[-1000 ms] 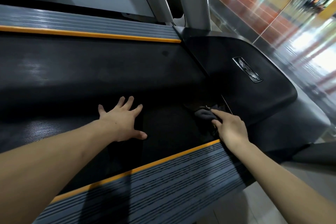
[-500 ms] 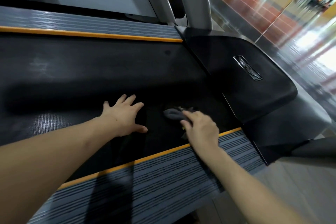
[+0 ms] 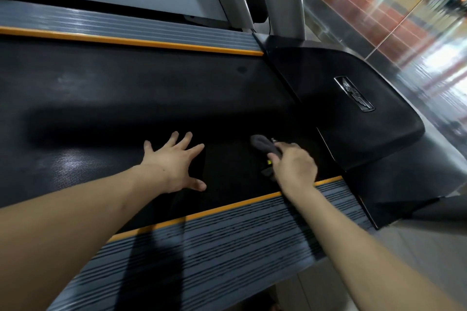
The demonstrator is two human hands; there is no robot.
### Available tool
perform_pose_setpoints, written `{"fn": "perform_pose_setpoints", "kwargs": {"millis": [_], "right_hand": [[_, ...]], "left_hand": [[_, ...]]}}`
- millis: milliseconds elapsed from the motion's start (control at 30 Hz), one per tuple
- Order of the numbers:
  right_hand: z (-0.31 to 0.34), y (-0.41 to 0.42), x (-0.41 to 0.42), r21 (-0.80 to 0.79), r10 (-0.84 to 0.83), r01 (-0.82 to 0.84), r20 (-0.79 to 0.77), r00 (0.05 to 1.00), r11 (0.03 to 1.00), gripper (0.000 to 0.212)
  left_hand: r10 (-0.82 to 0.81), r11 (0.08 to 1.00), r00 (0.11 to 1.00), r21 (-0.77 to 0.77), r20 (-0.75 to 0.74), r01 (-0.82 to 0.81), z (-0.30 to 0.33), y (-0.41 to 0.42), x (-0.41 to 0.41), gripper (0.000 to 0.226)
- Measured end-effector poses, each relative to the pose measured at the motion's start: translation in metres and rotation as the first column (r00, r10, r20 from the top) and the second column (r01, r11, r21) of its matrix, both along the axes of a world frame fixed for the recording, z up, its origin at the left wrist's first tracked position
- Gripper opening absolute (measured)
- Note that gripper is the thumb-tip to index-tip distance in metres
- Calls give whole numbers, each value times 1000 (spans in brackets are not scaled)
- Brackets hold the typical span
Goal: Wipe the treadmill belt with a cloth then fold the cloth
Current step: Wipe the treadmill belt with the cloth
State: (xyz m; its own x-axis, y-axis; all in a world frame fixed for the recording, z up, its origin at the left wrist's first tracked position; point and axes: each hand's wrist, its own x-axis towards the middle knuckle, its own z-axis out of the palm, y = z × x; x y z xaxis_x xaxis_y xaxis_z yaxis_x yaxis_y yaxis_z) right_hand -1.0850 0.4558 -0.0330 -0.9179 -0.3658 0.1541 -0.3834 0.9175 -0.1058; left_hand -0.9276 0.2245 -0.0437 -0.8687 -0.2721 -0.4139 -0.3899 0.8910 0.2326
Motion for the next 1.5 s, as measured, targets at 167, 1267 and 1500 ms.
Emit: {"fn": "perform_pose_setpoints", "kwargs": {"millis": [167, 1267, 1500], "right_hand": [[-6, -20, 54, 35, 294, -293, -38, 955, 956, 40], [-5, -26, 51, 68, 144, -144, 12, 990, 987, 39], [-8, -71, 136, 3, 397, -398, 61, 916, 918, 39]], "left_hand": [[24, 1000, 998, -8, -60, -25, 0, -2, 10, 106], [82, 997, 979, 8, -186, -82, -8, -16, 47, 64], [146, 980, 975, -111, -167, -166, -11, -37, 106, 57]]}}
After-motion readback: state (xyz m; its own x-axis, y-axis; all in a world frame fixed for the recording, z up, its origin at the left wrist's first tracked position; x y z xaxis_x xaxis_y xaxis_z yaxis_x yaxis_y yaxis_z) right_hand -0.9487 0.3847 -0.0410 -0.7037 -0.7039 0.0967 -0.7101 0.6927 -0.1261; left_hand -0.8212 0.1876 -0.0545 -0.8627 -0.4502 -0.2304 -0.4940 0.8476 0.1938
